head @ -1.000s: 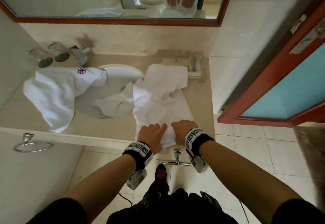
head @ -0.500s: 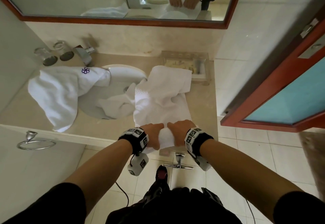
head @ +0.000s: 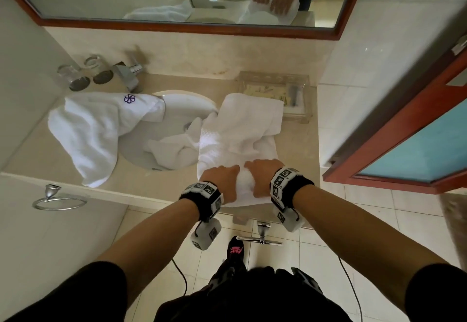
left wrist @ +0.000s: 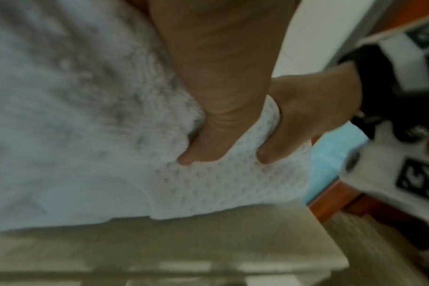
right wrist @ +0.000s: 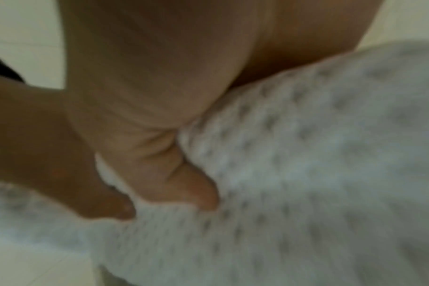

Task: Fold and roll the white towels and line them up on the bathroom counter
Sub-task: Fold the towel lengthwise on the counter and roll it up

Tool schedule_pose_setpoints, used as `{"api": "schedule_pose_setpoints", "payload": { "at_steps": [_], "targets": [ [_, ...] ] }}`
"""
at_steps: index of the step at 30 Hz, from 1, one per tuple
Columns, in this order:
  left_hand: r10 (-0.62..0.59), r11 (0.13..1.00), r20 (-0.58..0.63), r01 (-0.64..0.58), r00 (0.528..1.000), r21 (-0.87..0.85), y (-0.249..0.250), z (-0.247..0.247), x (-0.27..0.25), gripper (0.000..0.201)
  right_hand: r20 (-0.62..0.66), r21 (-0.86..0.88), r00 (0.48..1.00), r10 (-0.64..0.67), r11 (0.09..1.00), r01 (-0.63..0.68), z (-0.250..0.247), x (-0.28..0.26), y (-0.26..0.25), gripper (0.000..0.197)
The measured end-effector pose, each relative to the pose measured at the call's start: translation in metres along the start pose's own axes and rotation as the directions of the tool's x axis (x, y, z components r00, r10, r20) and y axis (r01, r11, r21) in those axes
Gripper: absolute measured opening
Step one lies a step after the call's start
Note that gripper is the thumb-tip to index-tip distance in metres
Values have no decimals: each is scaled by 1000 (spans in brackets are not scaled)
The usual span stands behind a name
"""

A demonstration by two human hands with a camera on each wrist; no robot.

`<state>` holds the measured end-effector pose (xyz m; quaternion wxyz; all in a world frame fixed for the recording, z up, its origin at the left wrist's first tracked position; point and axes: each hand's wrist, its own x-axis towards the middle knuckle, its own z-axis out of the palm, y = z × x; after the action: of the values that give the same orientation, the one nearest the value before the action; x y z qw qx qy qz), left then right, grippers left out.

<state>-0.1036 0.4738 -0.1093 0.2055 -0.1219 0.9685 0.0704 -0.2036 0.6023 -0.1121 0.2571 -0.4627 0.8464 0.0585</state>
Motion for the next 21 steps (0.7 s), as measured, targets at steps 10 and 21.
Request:
{"api": "schedule_pose_setpoints", "payload": {
  "at_steps": [10, 21],
  "targets": [
    [109, 991, 246, -125, 963, 47, 0, -4, -2, 62, 163, 11, 986, 37, 999, -39, -5, -7, -3, 24],
    [36, 999, 16, -36, 999, -16, -5, 28, -30, 59, 57, -44, 998, -18, 999, 21, 17, -12, -10, 78]
  ]
}}
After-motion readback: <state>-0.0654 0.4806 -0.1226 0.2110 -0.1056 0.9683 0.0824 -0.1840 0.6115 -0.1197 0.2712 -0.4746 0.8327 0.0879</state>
